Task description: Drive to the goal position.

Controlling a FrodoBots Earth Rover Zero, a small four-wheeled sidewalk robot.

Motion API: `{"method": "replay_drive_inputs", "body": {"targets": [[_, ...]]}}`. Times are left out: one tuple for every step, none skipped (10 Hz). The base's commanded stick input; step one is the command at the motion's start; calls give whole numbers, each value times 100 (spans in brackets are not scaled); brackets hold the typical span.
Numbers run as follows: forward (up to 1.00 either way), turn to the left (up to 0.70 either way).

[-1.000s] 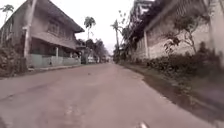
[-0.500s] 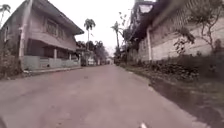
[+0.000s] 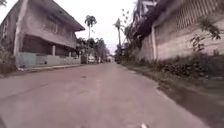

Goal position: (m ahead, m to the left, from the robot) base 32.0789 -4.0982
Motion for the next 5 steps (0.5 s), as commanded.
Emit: {"method": "replay_drive_inputs", "body": {"targets": [[100,0],[100,0],[100,0],[100,-13],[100,-27]]}}
